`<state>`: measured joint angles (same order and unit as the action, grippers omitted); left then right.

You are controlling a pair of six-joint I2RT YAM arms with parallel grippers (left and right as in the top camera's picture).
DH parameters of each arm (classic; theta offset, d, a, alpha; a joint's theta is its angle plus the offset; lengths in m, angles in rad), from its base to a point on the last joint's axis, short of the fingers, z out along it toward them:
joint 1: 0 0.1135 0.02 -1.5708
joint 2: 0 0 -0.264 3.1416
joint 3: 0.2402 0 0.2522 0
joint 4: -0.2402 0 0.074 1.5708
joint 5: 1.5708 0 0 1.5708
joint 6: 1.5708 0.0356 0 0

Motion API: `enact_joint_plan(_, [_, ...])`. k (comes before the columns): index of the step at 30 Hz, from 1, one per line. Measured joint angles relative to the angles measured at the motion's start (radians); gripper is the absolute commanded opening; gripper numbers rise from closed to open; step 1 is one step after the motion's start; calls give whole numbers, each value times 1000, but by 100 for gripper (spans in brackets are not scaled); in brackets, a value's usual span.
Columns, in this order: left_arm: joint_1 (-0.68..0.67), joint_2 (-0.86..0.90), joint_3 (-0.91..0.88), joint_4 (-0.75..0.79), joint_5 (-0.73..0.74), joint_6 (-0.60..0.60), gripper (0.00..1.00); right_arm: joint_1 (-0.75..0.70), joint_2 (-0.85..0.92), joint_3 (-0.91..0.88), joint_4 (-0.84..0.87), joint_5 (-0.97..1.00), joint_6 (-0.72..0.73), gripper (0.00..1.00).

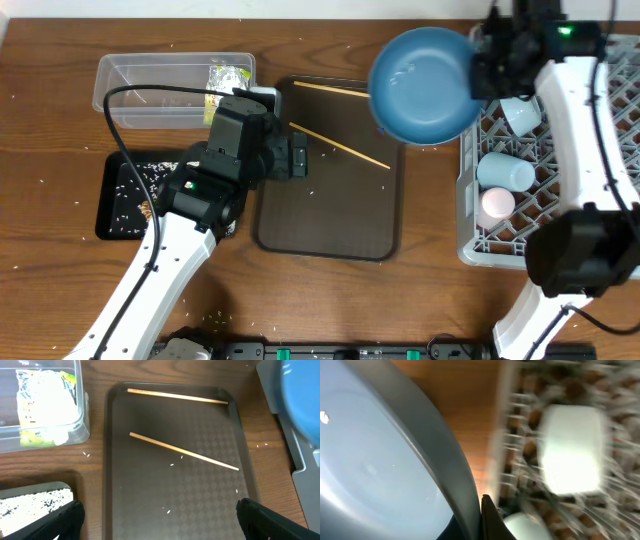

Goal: Sort waste into correct bins and load items into the dishwasher rack
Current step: 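Grasp the large blue bowl rim with the right gripper and lift it right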

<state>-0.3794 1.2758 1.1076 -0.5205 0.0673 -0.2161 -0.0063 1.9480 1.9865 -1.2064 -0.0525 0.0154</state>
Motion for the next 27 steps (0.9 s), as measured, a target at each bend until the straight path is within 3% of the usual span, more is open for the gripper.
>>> enact_joint_plan(14, [0,0,0,0,0,0,98,-109,-119,0,-28,337,69,1])
enact_joint_plan(27, [0,0,0,0,0,0,98,-133,-126,0,36,887,142,1])
